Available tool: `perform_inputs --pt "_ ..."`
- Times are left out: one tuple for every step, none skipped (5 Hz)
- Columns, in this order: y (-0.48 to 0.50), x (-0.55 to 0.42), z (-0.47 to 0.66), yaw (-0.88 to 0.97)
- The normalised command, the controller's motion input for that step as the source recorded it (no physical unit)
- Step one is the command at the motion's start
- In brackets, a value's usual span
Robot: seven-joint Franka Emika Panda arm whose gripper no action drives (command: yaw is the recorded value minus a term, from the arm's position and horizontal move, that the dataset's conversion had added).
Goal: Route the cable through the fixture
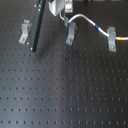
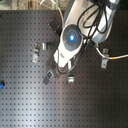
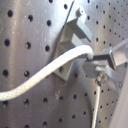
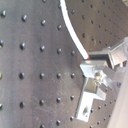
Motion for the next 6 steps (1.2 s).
perform_inputs --pt "-0.405 0.122 -0.63 -0.27" --pt "-0.334 0.196 -0.40 -0.36" --pt "0.083 0.088 0.00 0.00" --pt "0.000 0.000 0.01 0.00" --pt "-0.001 0.000 0.10 0.45" --pt "0.047 0.033 0.03 0.61"
